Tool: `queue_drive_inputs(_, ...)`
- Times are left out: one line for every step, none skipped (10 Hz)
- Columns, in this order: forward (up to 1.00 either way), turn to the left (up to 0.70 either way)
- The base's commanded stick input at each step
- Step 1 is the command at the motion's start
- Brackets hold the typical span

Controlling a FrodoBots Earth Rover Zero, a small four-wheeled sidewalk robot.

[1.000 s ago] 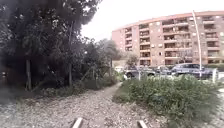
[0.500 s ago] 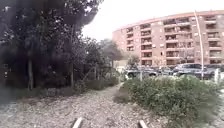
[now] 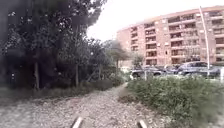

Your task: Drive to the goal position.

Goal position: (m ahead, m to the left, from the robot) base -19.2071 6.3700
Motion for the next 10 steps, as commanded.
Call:
queue_drive_inputs(0.00,0.70)
queue_drive_inputs(0.00,0.70)
queue_drive_inputs(0.00,0.70)
queue_drive_inputs(0.00,0.70)
queue_drive_inputs(0.00,0.70)
queue_drive_inputs(0.00,0.70)
queue_drive_inputs(0.00,0.70)
queue_drive_inputs(0.00,0.70)
queue_drive_inputs(0.00,0.70)
queue_drive_inputs(0.00,0.70)
